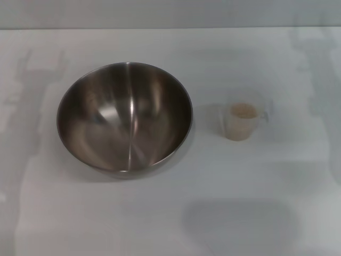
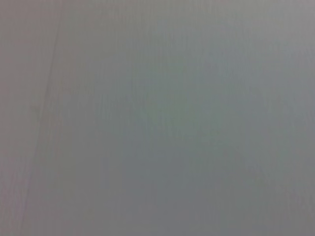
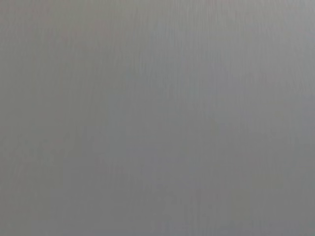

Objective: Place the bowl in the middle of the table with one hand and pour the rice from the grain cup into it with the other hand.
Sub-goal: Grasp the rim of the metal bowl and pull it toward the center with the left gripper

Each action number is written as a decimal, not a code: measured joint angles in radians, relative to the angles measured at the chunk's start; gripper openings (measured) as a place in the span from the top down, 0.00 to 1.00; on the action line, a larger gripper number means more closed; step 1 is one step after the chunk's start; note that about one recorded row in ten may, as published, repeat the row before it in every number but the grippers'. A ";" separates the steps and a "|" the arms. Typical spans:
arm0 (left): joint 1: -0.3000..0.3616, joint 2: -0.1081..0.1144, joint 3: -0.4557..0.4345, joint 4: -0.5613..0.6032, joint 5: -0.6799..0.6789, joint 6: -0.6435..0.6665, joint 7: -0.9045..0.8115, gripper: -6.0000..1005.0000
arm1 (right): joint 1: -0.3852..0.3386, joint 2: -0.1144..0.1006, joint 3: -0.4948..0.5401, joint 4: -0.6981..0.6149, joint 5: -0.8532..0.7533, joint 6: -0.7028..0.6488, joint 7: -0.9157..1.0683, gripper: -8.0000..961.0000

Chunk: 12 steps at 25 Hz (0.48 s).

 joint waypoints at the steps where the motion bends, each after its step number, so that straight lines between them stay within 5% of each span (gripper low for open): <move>1: 0.000 0.000 0.000 0.000 0.000 0.000 0.001 0.18 | 0.000 0.000 0.000 0.000 0.000 0.000 0.000 0.32; 12: 0.002 0.000 0.000 -0.031 0.000 -0.051 -0.001 0.20 | 0.003 -0.001 0.000 0.001 0.000 0.002 0.000 0.32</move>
